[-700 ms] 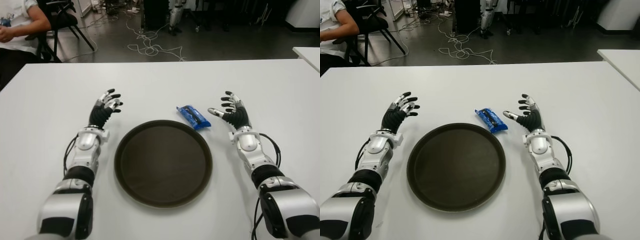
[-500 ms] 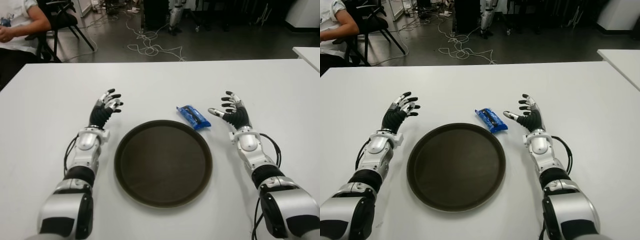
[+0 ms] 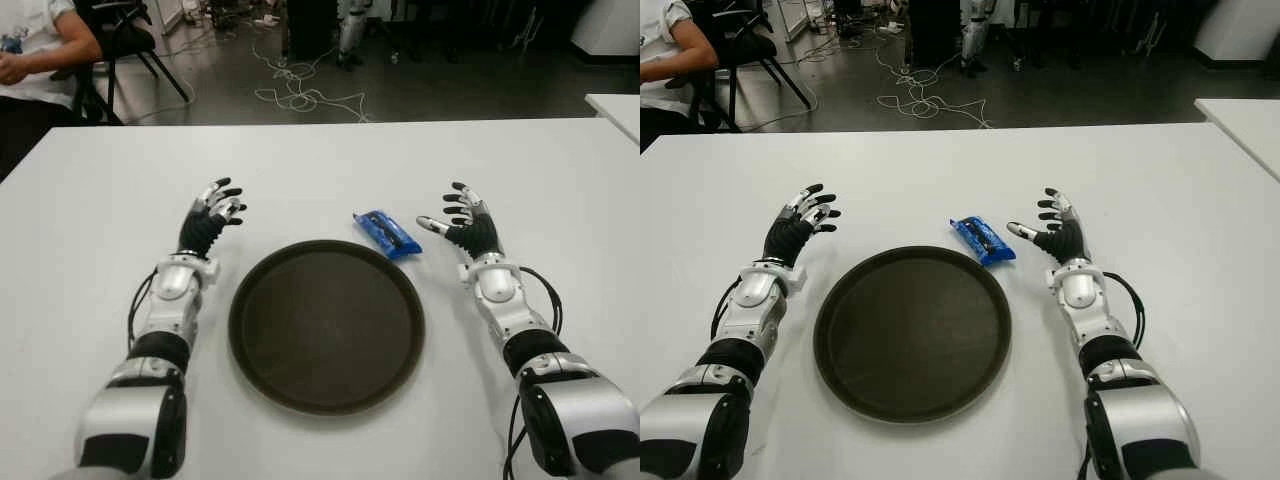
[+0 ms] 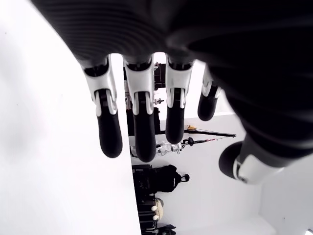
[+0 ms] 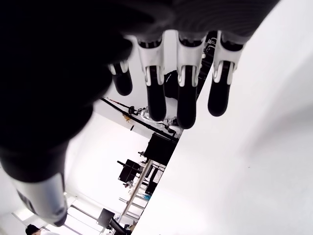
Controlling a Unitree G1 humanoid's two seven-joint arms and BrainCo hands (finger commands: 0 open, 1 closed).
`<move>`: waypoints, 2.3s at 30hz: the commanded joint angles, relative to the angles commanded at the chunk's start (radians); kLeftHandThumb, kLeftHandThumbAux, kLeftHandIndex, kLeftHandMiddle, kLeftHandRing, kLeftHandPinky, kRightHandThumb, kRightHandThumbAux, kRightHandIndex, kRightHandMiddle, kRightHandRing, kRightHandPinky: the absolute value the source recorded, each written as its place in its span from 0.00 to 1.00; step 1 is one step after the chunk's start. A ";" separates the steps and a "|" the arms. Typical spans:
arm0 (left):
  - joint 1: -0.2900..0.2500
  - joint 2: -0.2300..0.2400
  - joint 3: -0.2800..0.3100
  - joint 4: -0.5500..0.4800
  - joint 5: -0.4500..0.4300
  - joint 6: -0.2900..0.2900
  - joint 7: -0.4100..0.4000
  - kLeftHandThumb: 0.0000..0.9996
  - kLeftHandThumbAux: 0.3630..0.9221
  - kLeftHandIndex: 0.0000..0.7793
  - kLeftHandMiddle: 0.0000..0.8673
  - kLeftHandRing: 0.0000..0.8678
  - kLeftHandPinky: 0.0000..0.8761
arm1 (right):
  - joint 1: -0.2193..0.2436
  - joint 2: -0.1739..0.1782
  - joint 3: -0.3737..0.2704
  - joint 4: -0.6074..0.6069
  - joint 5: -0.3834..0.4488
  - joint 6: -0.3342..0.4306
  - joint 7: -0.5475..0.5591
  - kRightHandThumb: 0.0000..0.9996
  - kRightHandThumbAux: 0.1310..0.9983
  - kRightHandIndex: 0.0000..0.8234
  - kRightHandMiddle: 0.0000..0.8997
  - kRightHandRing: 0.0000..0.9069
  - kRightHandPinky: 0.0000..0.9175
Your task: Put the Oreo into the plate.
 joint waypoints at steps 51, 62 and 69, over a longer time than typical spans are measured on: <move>-0.003 0.000 0.001 0.005 0.004 -0.004 0.005 0.69 0.38 0.19 0.26 0.34 0.39 | -0.006 0.001 0.005 0.009 -0.006 0.005 -0.018 0.05 0.65 0.18 0.28 0.28 0.31; -0.005 0.000 0.004 0.008 -0.001 0.002 0.001 0.70 0.35 0.18 0.26 0.33 0.39 | -0.004 0.000 0.007 0.007 -0.007 0.001 -0.015 0.06 0.67 0.18 0.28 0.28 0.30; -0.006 -0.001 0.004 0.008 0.000 0.002 0.001 0.69 0.36 0.17 0.25 0.34 0.39 | -0.006 -0.001 0.006 0.011 -0.006 0.001 -0.015 0.04 0.65 0.19 0.28 0.28 0.30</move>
